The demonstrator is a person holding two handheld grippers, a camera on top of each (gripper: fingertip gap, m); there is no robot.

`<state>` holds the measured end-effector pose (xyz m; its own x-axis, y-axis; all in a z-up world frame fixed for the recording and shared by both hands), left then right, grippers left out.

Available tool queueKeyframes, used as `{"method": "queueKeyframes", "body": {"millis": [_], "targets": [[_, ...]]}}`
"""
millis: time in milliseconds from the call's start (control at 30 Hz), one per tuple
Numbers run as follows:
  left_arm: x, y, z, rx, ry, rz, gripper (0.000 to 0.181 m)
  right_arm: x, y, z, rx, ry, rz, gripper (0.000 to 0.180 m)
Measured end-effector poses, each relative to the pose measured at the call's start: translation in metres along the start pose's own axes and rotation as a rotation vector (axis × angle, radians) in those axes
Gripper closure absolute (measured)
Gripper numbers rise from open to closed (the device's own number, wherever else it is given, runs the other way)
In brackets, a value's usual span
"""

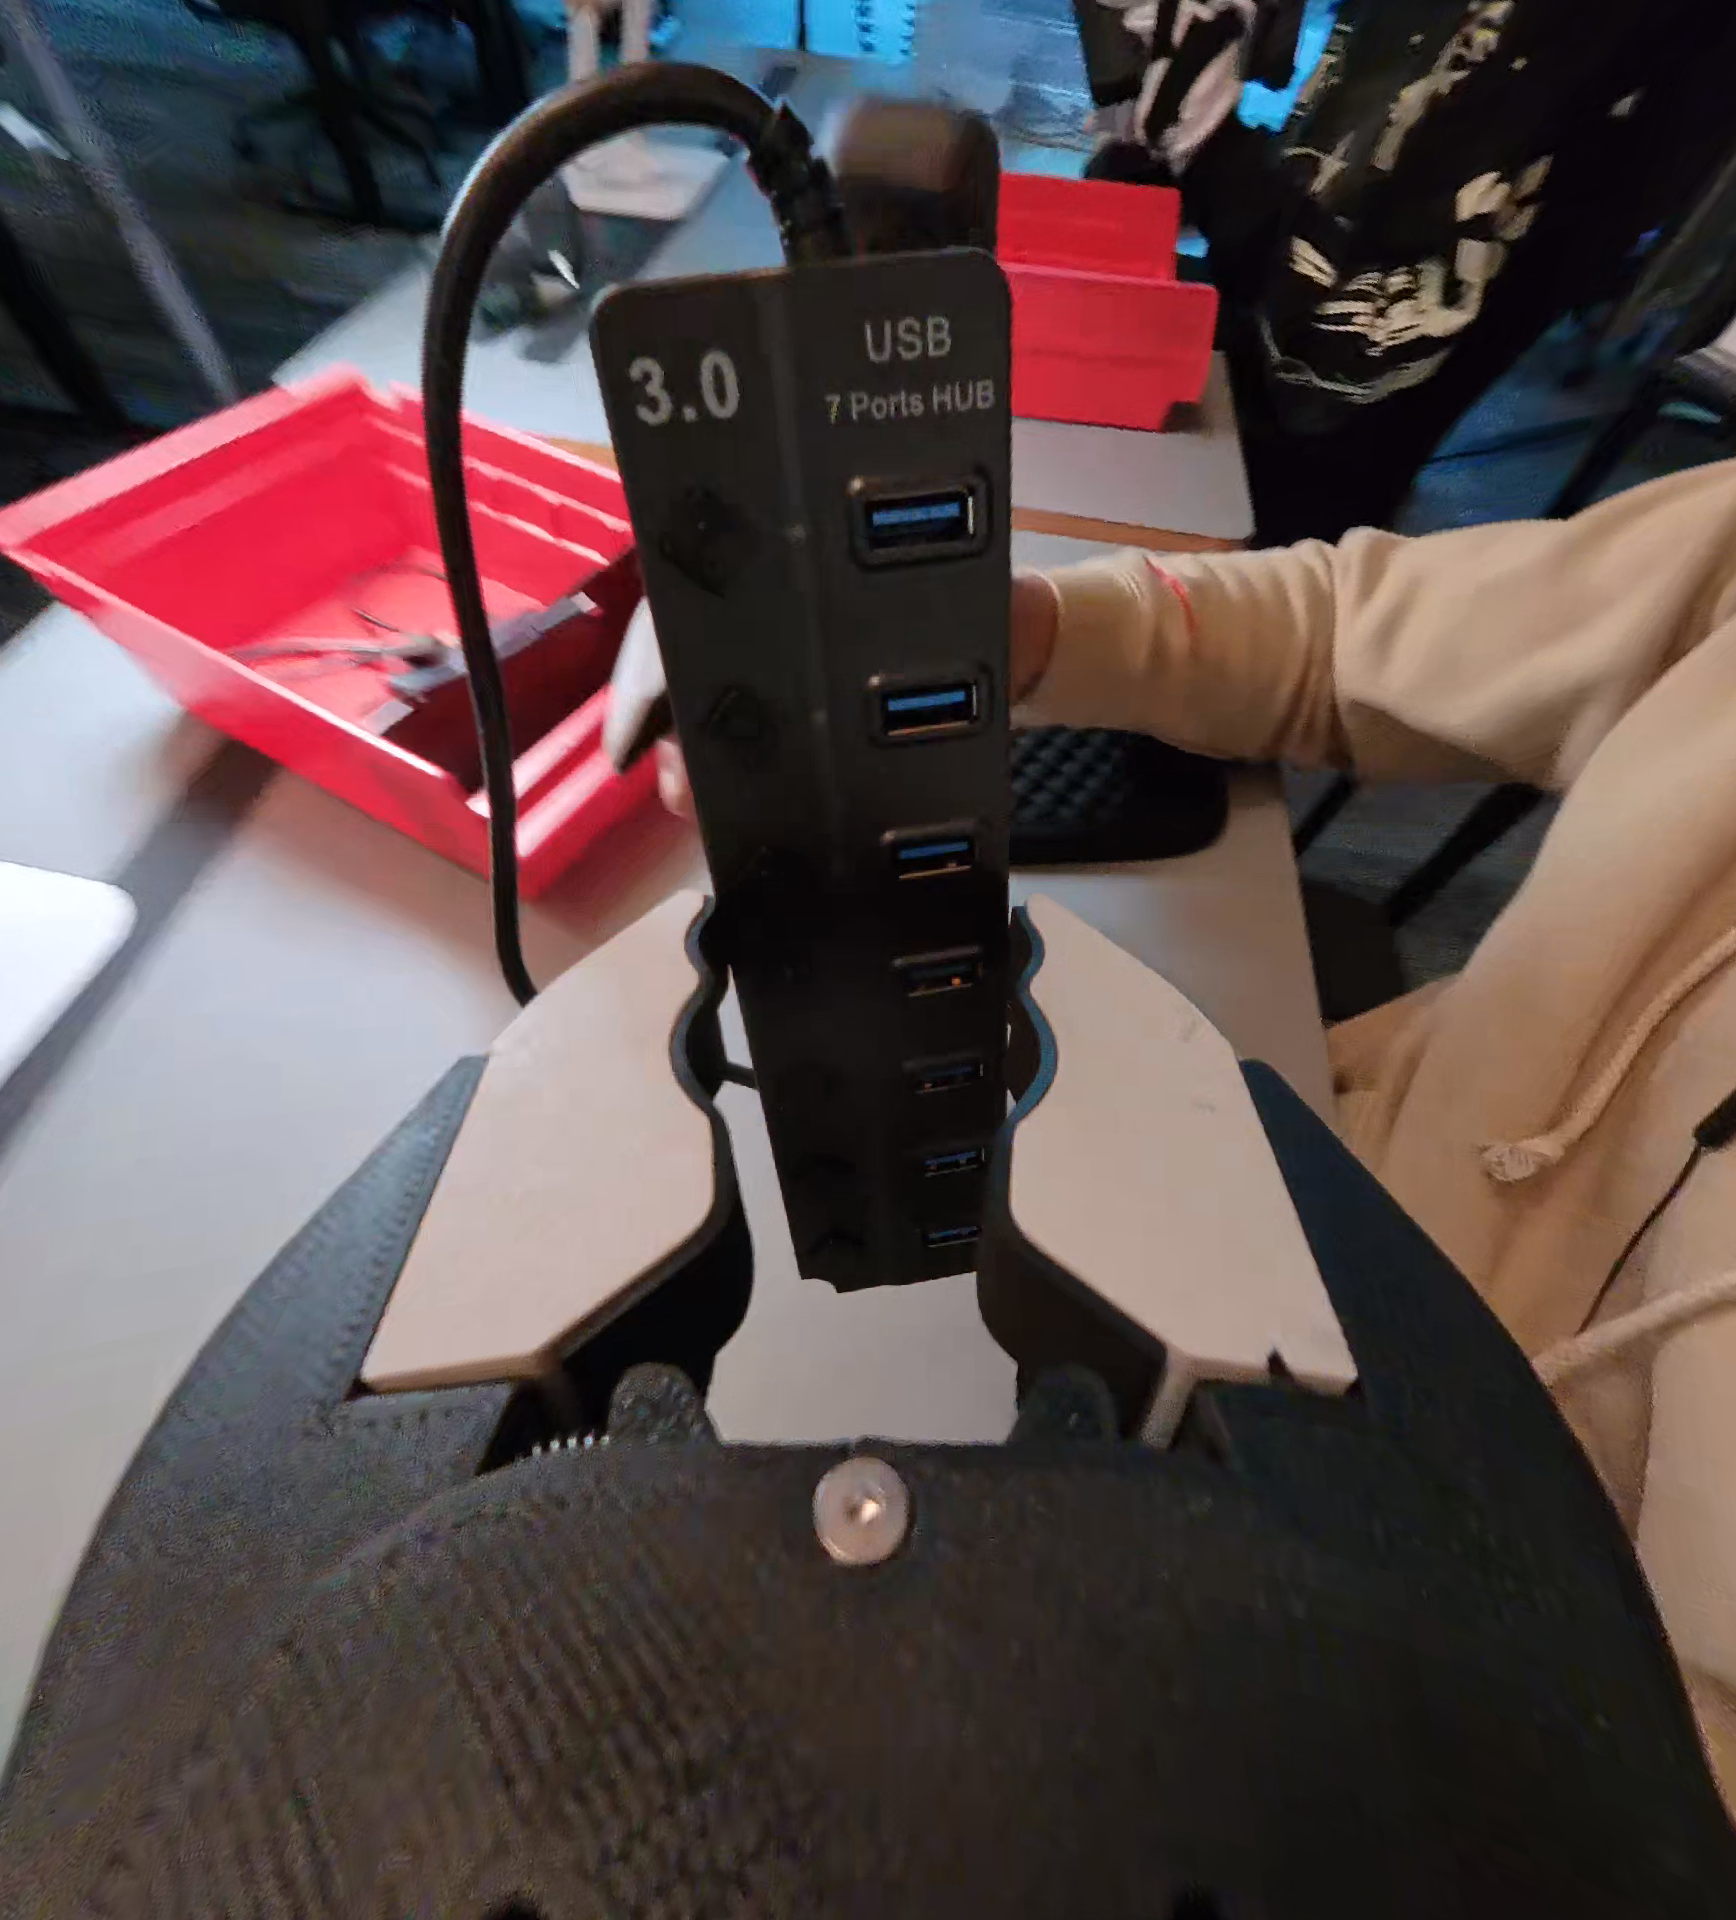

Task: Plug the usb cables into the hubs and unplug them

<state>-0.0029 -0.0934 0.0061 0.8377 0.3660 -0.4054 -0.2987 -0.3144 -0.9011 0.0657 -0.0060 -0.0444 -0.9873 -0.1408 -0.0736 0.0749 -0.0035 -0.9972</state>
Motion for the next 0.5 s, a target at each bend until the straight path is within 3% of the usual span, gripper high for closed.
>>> {"method": "queueKeyframes", "body": {"millis": [167,300,500], "targets": [[0.054,0.066,0.007,-0.132,0.214,0.014,0.129,0.008,0.036,0.002,0.047,-0.074,0.071,0.104],[0.074,0.089,0.007,-0.161,0.296,-0.003,0.128,0.013,0.052,0.02,0.066,-0.182,0.134,0.1],[0.071,0.109,0.015,-0.173,0.201,0.07,0.129,0.02,0.065,0.05,0.115,-0.332,0.195,0.104]]}}
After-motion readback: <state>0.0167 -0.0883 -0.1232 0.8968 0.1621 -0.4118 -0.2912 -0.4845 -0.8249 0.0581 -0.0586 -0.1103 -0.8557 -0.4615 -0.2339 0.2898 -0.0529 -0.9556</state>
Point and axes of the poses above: each gripper's, where its closed fingertips meet, x out along the fingers, y out of its underside, z = x × y across the jaws, the point moved 3 cm from there along -x, back along the fingers, and after that the axes turned 9 degrees about y, right-handed, at the moved point
